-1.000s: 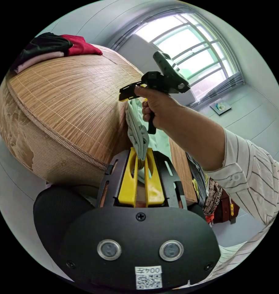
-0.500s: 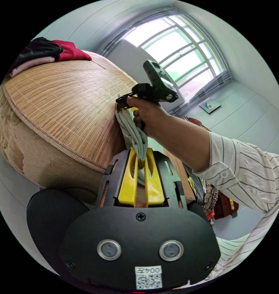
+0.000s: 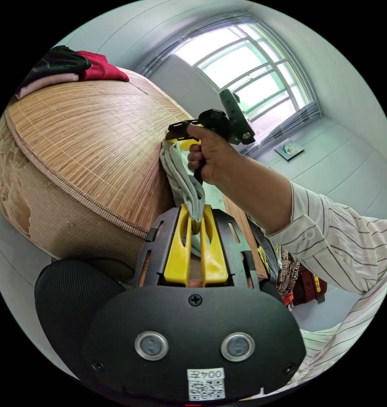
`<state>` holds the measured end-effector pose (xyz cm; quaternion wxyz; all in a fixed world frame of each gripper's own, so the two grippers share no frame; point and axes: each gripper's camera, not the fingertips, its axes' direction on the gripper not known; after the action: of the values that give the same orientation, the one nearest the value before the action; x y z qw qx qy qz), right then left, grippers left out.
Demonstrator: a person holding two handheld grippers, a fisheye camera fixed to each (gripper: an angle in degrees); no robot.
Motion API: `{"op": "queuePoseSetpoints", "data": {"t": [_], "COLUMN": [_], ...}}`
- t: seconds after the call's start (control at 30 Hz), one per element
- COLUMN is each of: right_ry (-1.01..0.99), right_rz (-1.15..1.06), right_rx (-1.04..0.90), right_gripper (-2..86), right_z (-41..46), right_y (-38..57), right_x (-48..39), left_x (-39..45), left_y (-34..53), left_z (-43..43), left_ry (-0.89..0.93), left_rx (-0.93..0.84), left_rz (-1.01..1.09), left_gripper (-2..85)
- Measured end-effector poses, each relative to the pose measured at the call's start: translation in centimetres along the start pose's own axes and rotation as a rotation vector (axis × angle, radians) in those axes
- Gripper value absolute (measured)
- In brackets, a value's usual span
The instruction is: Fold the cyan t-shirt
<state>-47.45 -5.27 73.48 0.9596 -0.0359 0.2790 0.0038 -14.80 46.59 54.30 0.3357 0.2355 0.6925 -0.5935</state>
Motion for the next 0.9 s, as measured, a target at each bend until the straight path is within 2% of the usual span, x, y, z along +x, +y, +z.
{"op": "queuePoseSetpoints", "data": {"t": [0.23, 0.4, 0.47, 0.57, 0.67, 0.73, 0.8, 0.9], "right_ry": [-0.026, -0.045, -0.056, -0.126, -0.380, -0.537, -0.607, -0.720], "right_rz": [-0.116, -0.144, -0.105, -0.064, -0.077, 0.020, 0.130, 0.198], "right_rx": [-0.091, -0.082, -0.018, 0.019, -0.072, -0.137, -0.153, -0.189], "right_gripper": [11.2, 12.9, 11.7, 8.5, 8.7, 10.9, 11.9, 12.5], "right_z": [2.7, 3.3, 2.1, 0.2, 0.2, 1.0, 1.7, 3.2], "right_y": [1.5, 3.1, 4.0, 6.7, 11.7, 17.7, 22.8, 30.1], "right_x": [2.9, 4.8, 7.2, 14.2, 23.7, 32.0, 37.6, 42.2], "left_x": [-0.2, -0.9, -1.2, -1.7, -2.7, -3.6, -4.8, -5.4], "left_y": [-0.5, -0.9, -1.1, -1.5, -1.8, -1.9, -1.9, -2.2], "left_z": [0.0, 0.0, -0.1, 0.1, 0.3, 0.5, 0.7, 1.2], "left_ry": [0.001, 0.007, 0.012, 0.033, 0.074, 0.118, 0.174, 0.190], "left_rx": [0.002, 0.003, 0.002, -0.002, -0.008, -0.011, -0.015, -0.036], "left_rz": [-0.001, -0.035, -0.052, -0.089, -0.152, -0.217, -0.301, -0.348], "left_gripper": [4.2, 4.3, 4.3, 4.3, 4.2, 4.2, 4.2, 4.3]}}
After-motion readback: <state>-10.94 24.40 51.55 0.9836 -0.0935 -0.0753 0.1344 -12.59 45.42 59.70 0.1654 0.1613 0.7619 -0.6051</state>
